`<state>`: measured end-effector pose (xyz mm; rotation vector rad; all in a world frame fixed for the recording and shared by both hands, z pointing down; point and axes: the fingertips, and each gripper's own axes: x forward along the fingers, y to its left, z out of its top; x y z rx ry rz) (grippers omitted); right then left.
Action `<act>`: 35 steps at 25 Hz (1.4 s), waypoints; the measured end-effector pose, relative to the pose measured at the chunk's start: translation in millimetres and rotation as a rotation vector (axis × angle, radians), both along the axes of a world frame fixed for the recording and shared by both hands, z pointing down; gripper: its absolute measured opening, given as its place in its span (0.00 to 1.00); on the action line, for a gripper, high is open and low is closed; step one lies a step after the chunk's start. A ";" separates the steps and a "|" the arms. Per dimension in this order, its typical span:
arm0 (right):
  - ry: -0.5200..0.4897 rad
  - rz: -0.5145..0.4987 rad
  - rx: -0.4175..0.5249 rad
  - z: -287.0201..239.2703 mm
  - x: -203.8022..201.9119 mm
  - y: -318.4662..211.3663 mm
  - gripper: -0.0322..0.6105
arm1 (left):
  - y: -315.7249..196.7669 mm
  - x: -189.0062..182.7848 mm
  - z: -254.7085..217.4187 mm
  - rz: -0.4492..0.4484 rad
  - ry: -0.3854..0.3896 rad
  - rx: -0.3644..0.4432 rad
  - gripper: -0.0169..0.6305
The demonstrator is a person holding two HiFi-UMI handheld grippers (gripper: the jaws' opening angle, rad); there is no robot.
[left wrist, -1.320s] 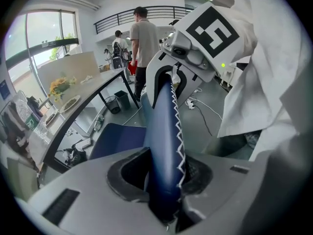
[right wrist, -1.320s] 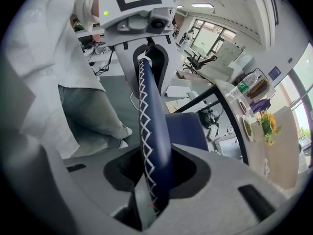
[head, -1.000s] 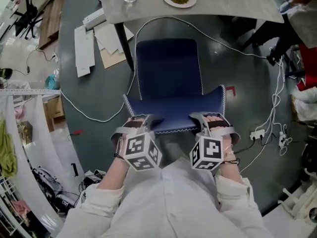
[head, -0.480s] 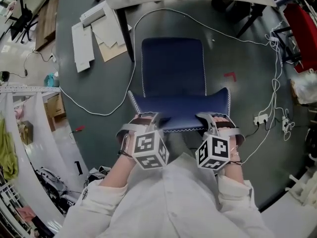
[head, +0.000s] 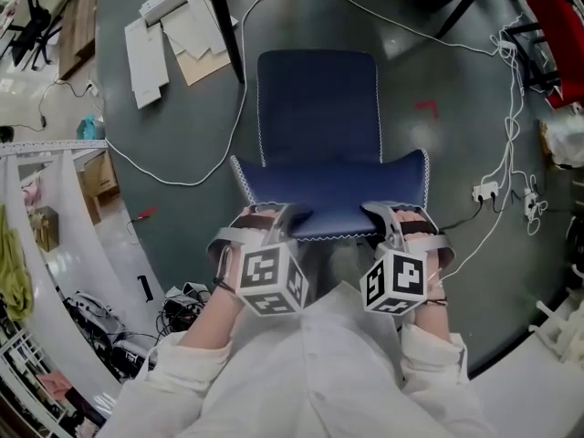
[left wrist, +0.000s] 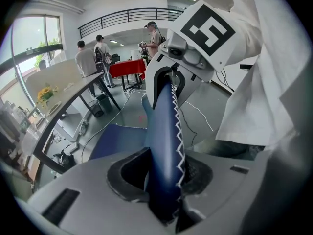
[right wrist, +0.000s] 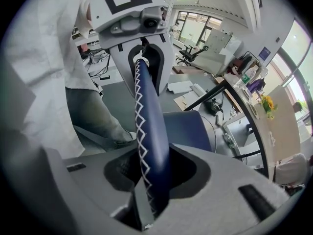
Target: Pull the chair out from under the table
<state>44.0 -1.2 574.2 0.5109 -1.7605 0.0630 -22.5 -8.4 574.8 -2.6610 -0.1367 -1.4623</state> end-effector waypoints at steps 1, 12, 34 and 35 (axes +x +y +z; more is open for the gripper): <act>0.000 -0.004 0.001 0.0 0.4 3.6 0.23 | 3.6 0.4 0.1 -0.004 -0.001 -0.001 0.21; -0.003 -0.191 0.047 1.7 30.3 51.4 0.23 | 66.6 28.9 3.8 -0.175 -0.023 -0.019 0.21; -0.007 -0.305 -0.002 1.6 71.2 194.6 0.23 | 218.5 70.5 4.0 -0.296 -0.069 -0.054 0.21; -0.008 -0.297 -0.006 1.5 69.7 199.7 0.23 | 222.4 69.0 3.8 -0.294 -0.070 -0.051 0.21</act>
